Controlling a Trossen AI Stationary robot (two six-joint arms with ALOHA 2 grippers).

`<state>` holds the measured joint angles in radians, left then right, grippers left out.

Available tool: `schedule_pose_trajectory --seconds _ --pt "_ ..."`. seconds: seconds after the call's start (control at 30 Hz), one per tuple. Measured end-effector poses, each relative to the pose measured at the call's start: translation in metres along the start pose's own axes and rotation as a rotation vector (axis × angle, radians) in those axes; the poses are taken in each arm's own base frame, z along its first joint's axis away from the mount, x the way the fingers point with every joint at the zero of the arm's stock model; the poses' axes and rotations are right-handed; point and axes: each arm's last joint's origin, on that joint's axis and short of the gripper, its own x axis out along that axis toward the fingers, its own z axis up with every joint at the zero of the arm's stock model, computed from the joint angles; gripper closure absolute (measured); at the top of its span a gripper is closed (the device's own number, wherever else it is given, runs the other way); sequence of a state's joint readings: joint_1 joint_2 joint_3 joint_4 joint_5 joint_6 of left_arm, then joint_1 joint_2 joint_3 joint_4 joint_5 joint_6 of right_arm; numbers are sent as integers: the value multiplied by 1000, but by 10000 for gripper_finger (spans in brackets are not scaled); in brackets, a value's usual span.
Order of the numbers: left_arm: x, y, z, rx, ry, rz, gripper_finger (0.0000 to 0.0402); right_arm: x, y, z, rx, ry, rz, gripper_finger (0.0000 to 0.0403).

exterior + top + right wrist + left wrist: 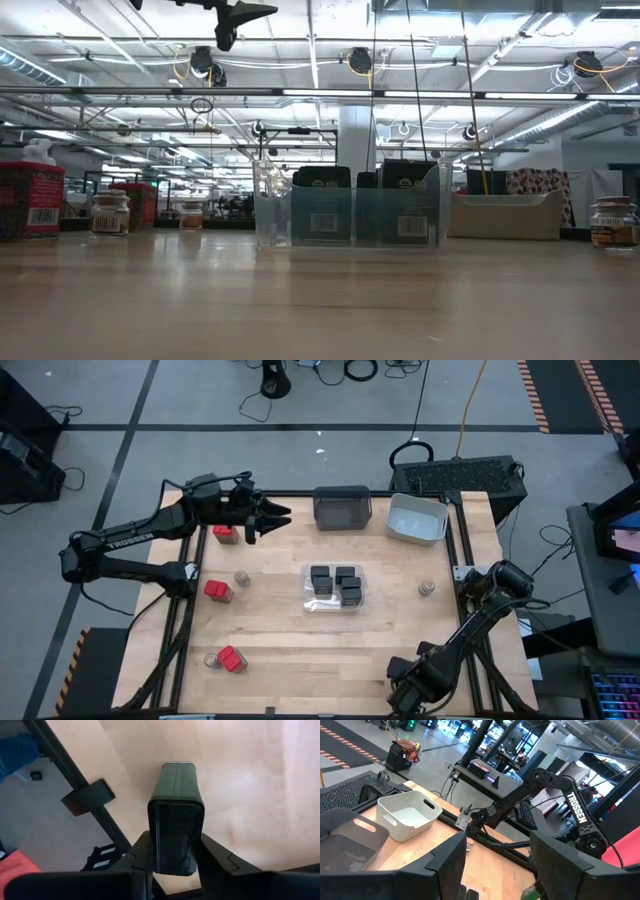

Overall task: Sort spices by type
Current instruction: Put the black seasoning can into the transparent bin

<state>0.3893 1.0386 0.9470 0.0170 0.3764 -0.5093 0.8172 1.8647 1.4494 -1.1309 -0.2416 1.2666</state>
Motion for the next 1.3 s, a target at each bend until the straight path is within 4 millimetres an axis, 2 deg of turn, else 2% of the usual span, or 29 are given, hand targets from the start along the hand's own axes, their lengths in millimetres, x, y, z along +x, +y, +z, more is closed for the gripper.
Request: schedule_pose_trajectory --seconds 0.2,0.37,0.5,0.63,0.8,0.97,1.13,1.3 --pt "0 0 0 2 6 -11 178 -34 -22 3 -12 -26 7 318" --pt "0 0 0 53 8 -10 178 -77 -52 11 -22 -169 54 314" --pt "0 0 0 114 8 -10 178 -106 -81 33 -25 -285 94 312" --pt "0 1 0 173 10 -4 178 -124 -108 66 -47 -361 126 312" --pt "-2 5 1 205 8 7 178 -153 -130 103 -134 -524 192 311" --pt "-5 11 3 220 30 -8 178 -183 -152 123 -189 -667 201 311" --pt "-9 20 3 223 57 33 178 -192 -168 149 -228 -758 176 310" --pt "-12 26 2 218 80 66 178 -181 -171 175 -280 -754 166 310"
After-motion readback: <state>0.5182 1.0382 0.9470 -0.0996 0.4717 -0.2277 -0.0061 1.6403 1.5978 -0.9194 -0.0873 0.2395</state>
